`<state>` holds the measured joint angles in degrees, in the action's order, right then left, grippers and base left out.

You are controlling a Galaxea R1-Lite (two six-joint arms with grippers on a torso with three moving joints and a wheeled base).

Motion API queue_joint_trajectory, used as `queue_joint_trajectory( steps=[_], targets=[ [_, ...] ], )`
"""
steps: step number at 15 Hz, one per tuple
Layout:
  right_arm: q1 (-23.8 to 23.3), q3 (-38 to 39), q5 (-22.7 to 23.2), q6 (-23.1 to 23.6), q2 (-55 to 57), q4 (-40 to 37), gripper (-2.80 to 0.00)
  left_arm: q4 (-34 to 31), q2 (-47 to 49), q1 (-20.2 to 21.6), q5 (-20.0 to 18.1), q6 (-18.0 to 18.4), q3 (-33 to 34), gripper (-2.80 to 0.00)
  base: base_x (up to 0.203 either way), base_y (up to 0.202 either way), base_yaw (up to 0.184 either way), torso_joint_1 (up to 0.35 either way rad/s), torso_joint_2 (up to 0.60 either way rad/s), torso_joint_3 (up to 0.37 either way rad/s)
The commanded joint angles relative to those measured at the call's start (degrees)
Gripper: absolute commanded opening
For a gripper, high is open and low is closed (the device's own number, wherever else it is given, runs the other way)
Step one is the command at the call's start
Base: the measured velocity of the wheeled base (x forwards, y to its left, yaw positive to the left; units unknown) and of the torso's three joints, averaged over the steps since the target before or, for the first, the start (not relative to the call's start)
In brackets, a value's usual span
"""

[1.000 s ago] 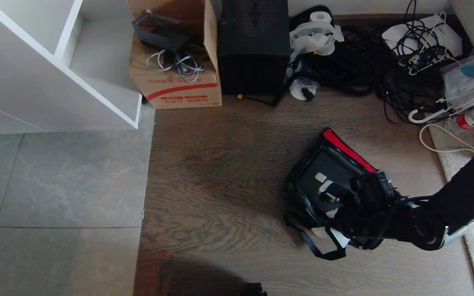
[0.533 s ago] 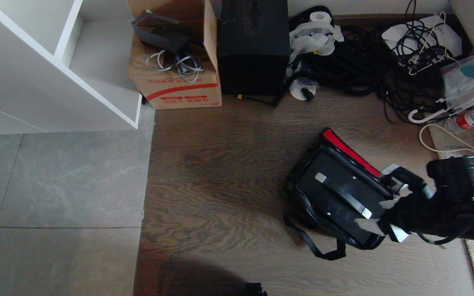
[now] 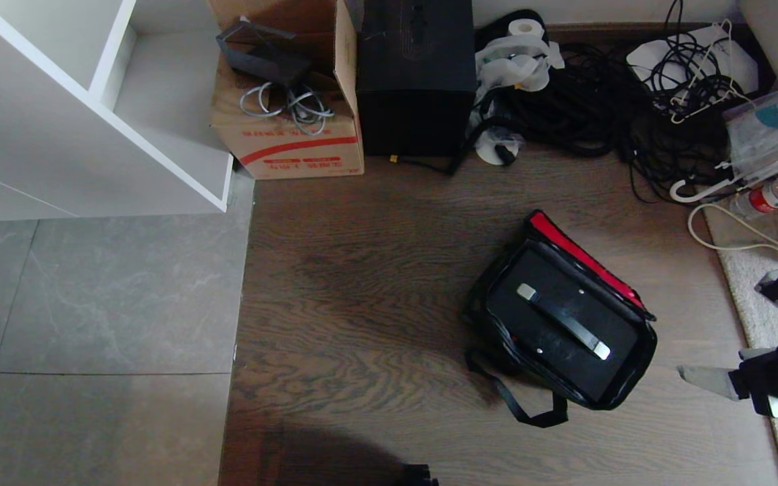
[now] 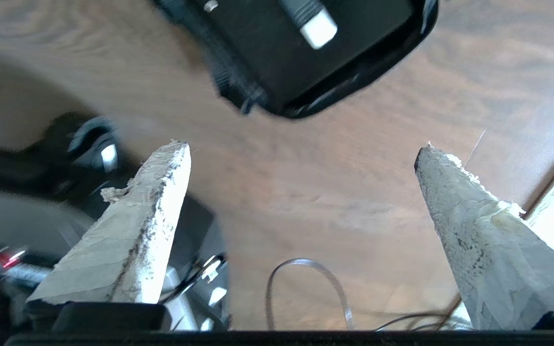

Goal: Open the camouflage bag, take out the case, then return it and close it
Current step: Close the top of the storage box

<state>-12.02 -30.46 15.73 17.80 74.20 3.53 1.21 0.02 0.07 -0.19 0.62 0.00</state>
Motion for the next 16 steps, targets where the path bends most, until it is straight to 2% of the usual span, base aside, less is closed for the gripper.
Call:
queue_joint_trajectory(
  steps=[1, 4, 6, 9, 13, 16],
  targets=[
    [-1.6, 0.2, 0.1, 0.1, -9.0, -6.7, 0.0, 0.0, 0.0, 0.0, 0.0, 0.0, 0.5, -2.8, 0.0, 0.0, 0.0, 0.0, 0.0, 0.0],
    [-2.0, 0.1, 0.1, 2.4, -14.5, -14.8, 0.0, 0.0, -0.1, 0.0, 0.0, 0.0, 0.5, -2.8, 0.0, 0.0, 0.0, 0.0, 0.0, 0.0],
    [-2.2, 0.1, -1.1, 2.4, -16.3, -16.9, 0.0, 0.0, 0.0, 0.0, 0.0, 0.0, 0.5, -2.8, 0.0, 0.0, 0.0, 0.0, 0.0, 0.0],
    [-2.3, 0.7, -1.5, 2.1, -17.1, -17.9, 0.0, 0.0, 0.0, 0.0, 0.0, 0.0, 0.5, -2.8, 0.0, 0.0, 0.0, 0.0, 0.0, 0.0],
    [-2.3, 3.7, -2.3, -1.3, -20.4, -19.0, 0.0, 0.0, 0.0, 0.0, 0.0, 0.0, 0.5, -2.8, 0.0, 0.0, 0.0, 0.0, 0.0, 0.0],
    [-2.2, 4.2, -2.1, -1.3, -21.9, -20.8, 0.0, 0.0, 0.0, 0.0, 0.0, 0.0, 0.5, -2.8, 0.0, 0.0, 0.0, 0.0, 0.0, 0.0]
  ],
)
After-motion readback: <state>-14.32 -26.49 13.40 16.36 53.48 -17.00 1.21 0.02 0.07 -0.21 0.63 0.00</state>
